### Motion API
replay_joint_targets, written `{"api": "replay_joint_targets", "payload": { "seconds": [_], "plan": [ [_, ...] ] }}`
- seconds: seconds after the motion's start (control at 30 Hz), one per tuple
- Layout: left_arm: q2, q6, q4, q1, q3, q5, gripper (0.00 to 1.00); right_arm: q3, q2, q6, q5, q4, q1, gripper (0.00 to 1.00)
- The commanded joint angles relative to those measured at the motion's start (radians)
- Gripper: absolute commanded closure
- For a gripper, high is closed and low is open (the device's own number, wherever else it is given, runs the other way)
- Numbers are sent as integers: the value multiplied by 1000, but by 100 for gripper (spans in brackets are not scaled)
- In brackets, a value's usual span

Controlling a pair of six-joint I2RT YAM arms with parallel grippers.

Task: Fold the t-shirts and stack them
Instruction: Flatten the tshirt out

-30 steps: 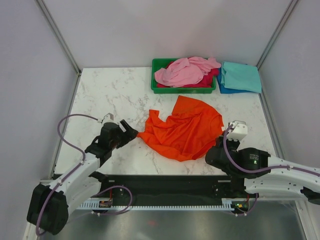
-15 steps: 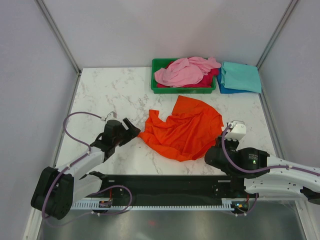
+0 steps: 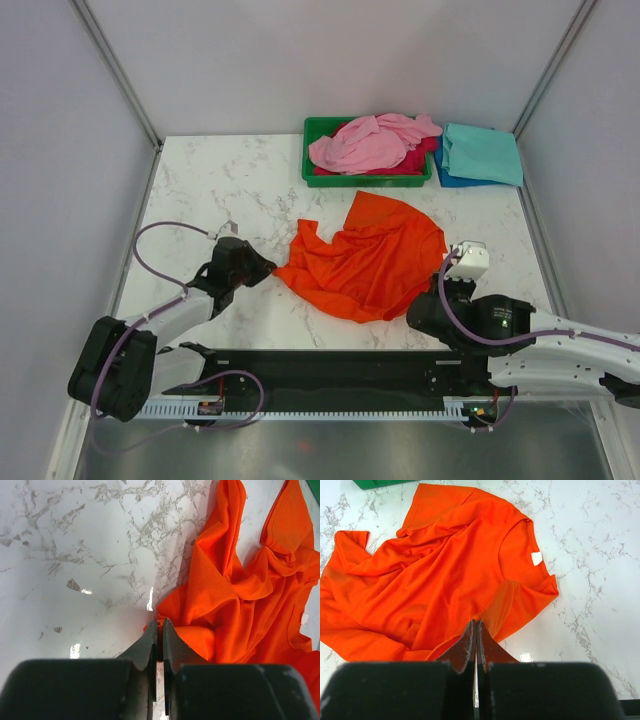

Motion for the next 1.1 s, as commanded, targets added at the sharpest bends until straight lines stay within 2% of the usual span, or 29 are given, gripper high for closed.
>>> {"api": "replay_joint_targets", "payload": {
  "seconds": [0.0,0.1,0.13,0.2,0.3,0.33,0.37,0.4,0.47,0.53,0.57,0.7,0.93,1.03,1.07],
  "plan": [
    [-32,24,-8,2,68,-8,98,12,-3,-13,35,10,-1,100],
    [-133,73,-177,1,160,-45,98,44,-35,5,66,-39,-1,100],
    [-211,93,-309,2,192,-63,98,87,-48,5,78,-51,-2,100],
    [-294,167,-408,2,299,-124,98,139,-96,-30,104,-54,-1,100],
    [-438,289,-590,6,486,-204,98,288,-104,-166,178,-56,-1,100],
    [-470,350,-667,4,542,-250,98,383,-87,-250,222,-54,-1,100],
    [-480,378,-708,4,661,-273,98,432,-75,-286,241,-51,-1,100],
    [-489,408,-736,4,718,-291,98,525,-64,-329,258,-42,-1,100],
    [-503,498,-782,4,866,-322,98,604,-41,-484,290,7,-1,100],
    [-503,584,-793,4,953,-325,98,684,-35,-600,298,135,-1,100],
    [-497,610,-798,4,1025,-334,98,702,-33,-747,289,253,-1,100],
    [-474,728,-796,4,1174,-365,98,836,8,-1012,223,445,-4,100],
    [-419,856,-782,4,1381,-344,98,1155,206,-1226,218,475,-15,100],
    [-409,876,-743,4,1435,-335,98,1224,223,-1340,215,564,-47,100],
    [-412,906,-714,4,1432,-333,98,1227,224,-1377,215,640,-62,100]
  ]
}}
